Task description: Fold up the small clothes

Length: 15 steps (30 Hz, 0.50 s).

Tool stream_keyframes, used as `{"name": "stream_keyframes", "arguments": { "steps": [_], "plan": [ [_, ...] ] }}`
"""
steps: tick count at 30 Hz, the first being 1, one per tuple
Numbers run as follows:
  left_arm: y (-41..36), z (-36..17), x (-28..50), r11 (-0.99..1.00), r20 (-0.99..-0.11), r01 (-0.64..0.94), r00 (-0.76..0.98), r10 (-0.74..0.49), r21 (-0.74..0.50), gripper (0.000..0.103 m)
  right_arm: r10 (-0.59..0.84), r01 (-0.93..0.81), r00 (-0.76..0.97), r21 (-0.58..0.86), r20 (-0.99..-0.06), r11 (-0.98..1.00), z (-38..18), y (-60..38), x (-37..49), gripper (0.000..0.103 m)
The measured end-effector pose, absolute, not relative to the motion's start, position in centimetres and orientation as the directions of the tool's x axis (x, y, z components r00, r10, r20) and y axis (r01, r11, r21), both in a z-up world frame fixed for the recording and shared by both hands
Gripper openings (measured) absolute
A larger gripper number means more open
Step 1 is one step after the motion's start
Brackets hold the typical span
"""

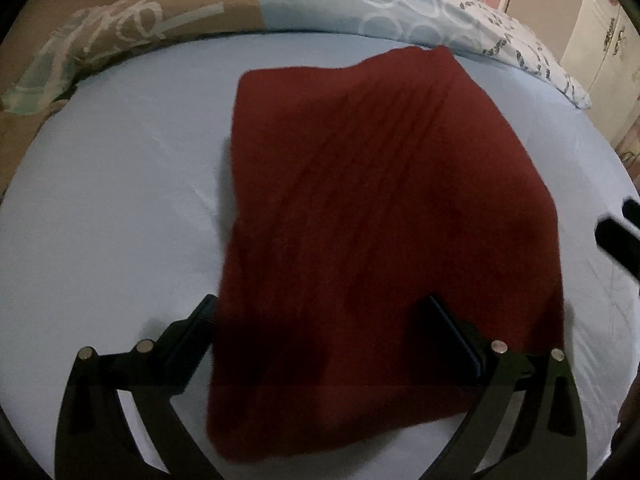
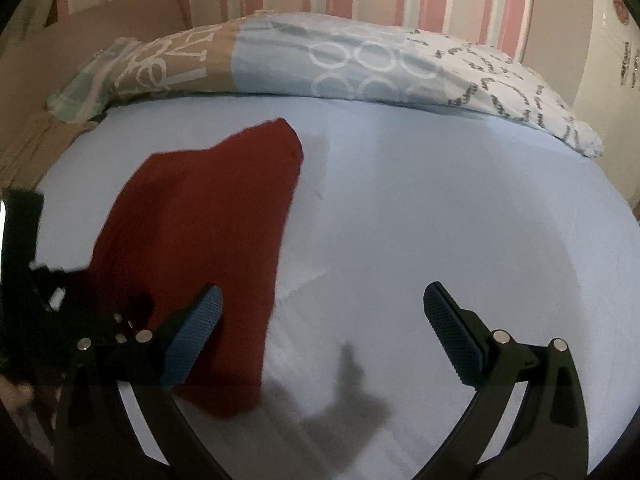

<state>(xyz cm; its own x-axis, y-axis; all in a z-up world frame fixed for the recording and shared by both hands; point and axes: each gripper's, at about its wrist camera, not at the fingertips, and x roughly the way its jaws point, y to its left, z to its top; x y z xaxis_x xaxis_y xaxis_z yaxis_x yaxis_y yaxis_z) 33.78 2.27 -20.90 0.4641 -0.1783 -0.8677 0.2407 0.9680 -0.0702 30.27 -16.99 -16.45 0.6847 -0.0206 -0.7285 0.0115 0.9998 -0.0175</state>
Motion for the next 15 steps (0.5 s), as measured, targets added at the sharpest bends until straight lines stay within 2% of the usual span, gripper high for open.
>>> {"name": "stream_keyframes", "arguments": {
  "steps": [1,3,7,11,15],
  "plan": [
    [2.1,-21.2,34.0,0.967,-0.869,0.244,0.46,-0.183,-0.074,0.1,0.007,-0.001,0.681,0.008,-0.732,1.0,-16.5,-17.1,31.1,0.1],
    [1.9,-21.6,34.0,0.962,-0.868,0.259,0.453,-0.203,-0.089,0.09,0.034,-0.015,0.674,0.032,-0.738,0.999,-16.7,-17.0,32.4,0.1],
    [0.9,-21.7,34.1,0.959,-0.862,0.28,0.474,-0.181,-0.047,0.085,0.093,-0.071,0.647,0.061,-0.757,0.996,-17.6,-16.0,35.3,0.1],
    [1.3,-21.8,34.4,0.954,-0.863,0.294,0.465,-0.197,-0.06,0.082,0.125,-0.1,0.622,0.08,-0.773,0.992,-18.9,-15.1,37.6,0.1],
    [1.5,-21.7,34.3,0.948,-0.86,0.311,0.466,-0.211,-0.064,0.077,0.22,-0.096,0.578,0.202,-0.786,0.975,-20.4,-15.6,39.4,0.098]
  ]
}}
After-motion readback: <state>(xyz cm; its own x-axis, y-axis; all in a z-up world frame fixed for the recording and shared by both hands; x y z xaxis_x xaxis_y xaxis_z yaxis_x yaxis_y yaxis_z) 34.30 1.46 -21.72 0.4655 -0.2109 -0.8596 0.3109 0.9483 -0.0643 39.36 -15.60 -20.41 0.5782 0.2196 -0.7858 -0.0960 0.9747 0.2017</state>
